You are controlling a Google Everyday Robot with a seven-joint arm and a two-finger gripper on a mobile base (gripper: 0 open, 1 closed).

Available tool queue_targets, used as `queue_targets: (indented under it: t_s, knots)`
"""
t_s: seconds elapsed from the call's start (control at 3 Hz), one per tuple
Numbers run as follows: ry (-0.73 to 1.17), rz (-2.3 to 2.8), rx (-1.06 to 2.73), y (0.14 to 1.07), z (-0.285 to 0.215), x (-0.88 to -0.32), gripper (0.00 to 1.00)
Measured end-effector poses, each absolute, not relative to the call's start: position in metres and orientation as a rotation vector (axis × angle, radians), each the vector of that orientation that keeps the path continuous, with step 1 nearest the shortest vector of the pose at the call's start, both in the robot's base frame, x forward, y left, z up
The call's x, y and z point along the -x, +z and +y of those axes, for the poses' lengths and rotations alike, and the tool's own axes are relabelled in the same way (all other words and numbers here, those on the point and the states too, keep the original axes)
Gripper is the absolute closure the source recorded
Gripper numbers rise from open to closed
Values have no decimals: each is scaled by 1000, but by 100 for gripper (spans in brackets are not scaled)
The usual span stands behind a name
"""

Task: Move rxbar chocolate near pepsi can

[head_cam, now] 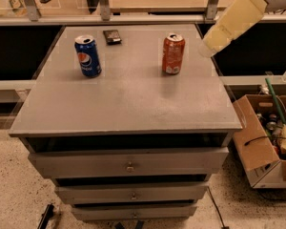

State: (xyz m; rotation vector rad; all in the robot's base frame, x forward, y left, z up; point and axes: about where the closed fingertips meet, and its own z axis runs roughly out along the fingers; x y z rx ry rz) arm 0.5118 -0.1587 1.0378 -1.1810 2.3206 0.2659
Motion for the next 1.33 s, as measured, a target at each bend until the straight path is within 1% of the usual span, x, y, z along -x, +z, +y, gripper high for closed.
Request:
queue_targets:
  t_s: [0.67, 1.33]
  knots:
    - [295, 2301, 1143, 1042, -151, -520, 0]
    - [504, 2224, 958, 1063, -114, -550, 0]
